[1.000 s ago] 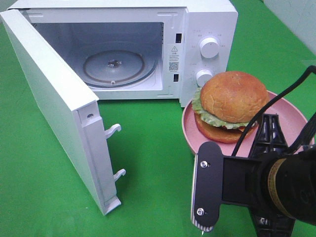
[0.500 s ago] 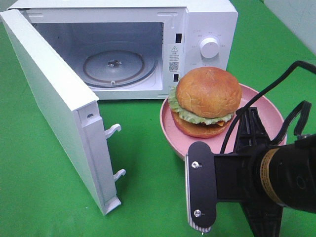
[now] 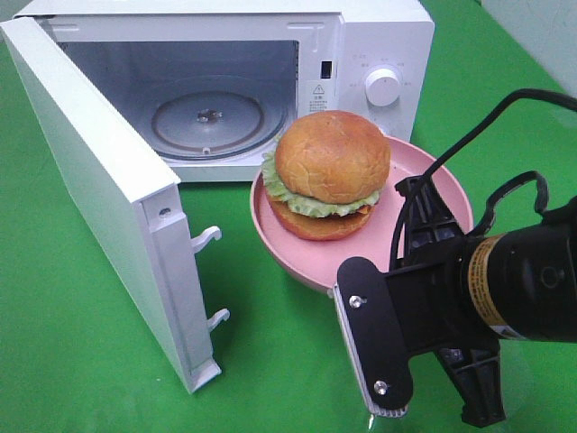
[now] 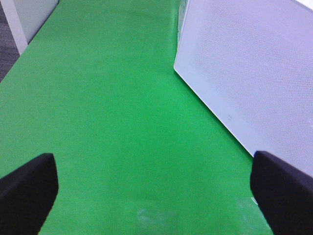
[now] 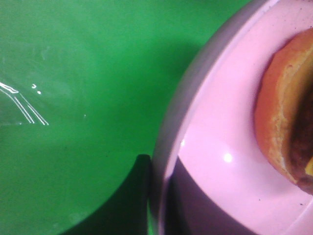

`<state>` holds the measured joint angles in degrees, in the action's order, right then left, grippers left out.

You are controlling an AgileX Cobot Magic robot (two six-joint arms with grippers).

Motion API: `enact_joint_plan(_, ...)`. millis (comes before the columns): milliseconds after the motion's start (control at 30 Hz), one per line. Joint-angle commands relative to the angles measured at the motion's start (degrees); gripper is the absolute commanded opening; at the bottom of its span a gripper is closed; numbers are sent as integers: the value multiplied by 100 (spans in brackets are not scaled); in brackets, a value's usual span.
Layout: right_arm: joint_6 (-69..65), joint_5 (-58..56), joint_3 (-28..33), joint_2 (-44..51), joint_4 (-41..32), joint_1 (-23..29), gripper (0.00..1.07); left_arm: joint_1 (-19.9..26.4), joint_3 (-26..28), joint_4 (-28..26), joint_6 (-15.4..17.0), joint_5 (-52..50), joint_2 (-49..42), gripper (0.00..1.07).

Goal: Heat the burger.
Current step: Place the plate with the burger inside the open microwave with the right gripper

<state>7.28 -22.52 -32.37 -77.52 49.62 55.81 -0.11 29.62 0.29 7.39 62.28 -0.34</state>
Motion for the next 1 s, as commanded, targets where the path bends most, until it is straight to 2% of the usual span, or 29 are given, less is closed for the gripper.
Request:
enact_joint_plan(33, 407, 338, -11, 46, 52, -138, 0, 17, 6, 11, -17, -97, -92, 101)
enact_joint_plan(467, 2275, 710, -11, 46, -985, -854, 0, 17, 6, 11, -17, -97, -92, 101)
enact_joint_plan(633, 3375, 945, -11, 46, -1467, -1106, 0, 17, 6, 11, -17, -97, -92, 101)
enact_joint_plan(967, 5374, 1215, -17, 46, -2756, -1507, 0, 17, 6, 11, -17, -97, -92, 101)
enact_joint_plan(1000, 5764, 1226, -17, 46, -3100, -1564, 0, 17, 6, 11, -17, -97, -92, 101)
